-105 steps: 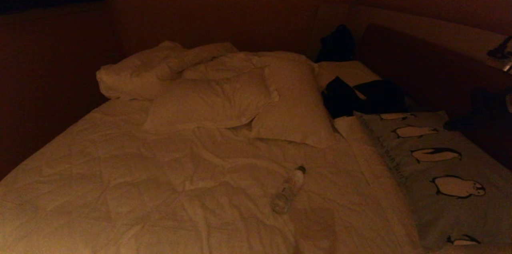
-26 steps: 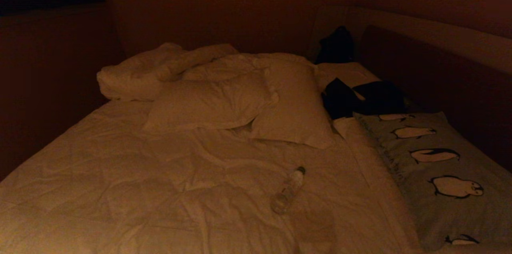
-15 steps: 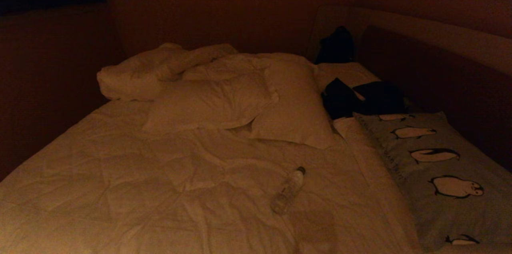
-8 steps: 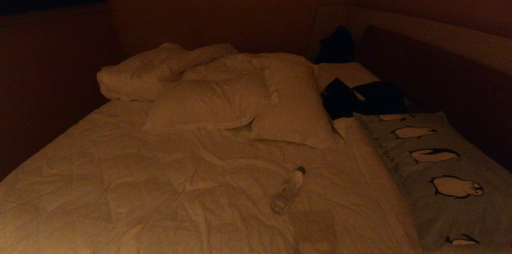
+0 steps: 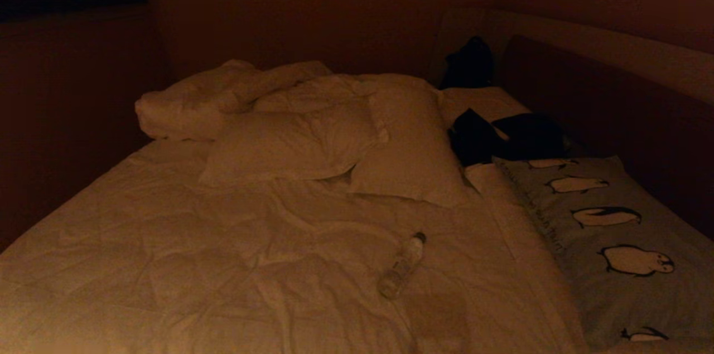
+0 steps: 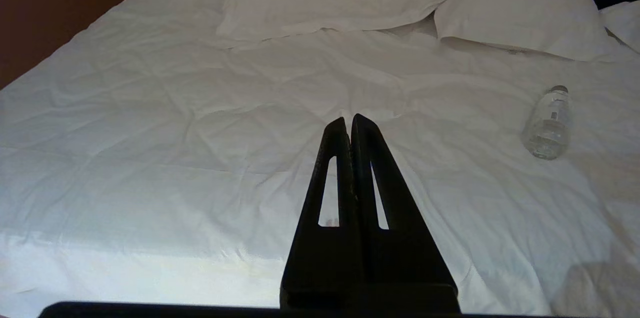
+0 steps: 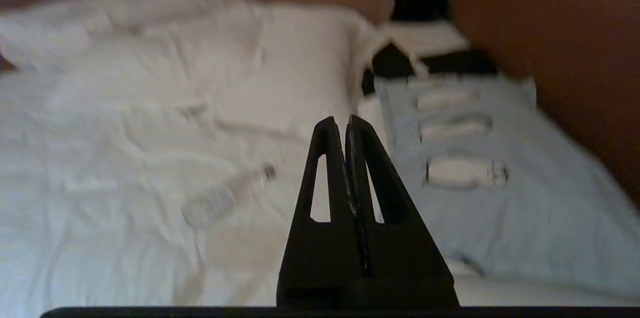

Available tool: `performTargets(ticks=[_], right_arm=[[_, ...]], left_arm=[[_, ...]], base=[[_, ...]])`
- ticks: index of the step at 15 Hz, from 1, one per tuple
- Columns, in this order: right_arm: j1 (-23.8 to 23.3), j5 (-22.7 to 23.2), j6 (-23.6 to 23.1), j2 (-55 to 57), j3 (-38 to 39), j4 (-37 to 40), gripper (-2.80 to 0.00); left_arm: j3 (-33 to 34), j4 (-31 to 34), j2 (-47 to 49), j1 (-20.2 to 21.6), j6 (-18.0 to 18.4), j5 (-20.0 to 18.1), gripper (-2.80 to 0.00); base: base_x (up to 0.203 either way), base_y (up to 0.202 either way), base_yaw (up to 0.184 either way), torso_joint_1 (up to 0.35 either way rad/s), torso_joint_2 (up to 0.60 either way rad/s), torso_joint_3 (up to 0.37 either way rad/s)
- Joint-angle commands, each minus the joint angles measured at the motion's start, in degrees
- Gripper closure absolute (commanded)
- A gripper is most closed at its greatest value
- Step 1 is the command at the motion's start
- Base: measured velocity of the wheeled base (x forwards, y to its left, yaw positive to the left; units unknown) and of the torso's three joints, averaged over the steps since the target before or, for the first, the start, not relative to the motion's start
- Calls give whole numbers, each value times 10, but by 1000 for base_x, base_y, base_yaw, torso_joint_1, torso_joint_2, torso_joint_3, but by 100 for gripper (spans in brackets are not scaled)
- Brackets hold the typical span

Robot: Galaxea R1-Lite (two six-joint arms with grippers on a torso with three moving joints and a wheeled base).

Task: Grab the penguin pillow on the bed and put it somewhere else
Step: Pick up the pillow

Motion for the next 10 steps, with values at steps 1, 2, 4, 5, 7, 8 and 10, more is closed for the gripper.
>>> performTargets(ticks=[1,2,4,5,7,8,10], right_arm=[[0,2,0,13,-27,0,0],[0,3,0,24,-40,0,0],[0,1,0,56,-60,0,0],[0,-1,0,79,-71,0,0],[0,-7,1,140,-98,-2,0],[0,-12,1,174,-114,-3,0],[0,-22,2,242,-147,-5,0]], left_arm=[[0,0,0,0,0,0,0],[0,0,-1,0,0,0,0],[0,0,0,0,0,0,0],[0,0,0,0,0,0,0],[0,0,0,0,0,0,0],[0,0,0,0,0,0,0],[0,0,0,0,0,0,0]], base=[[0,0,0,0,0,0],[0,0,0,0,0,0],[0,0,0,0,0,0],[0,0,0,0,0,0],[0,0,0,0,0,0],[0,0,0,0,0,0],[0,0,0,0,0,0]])
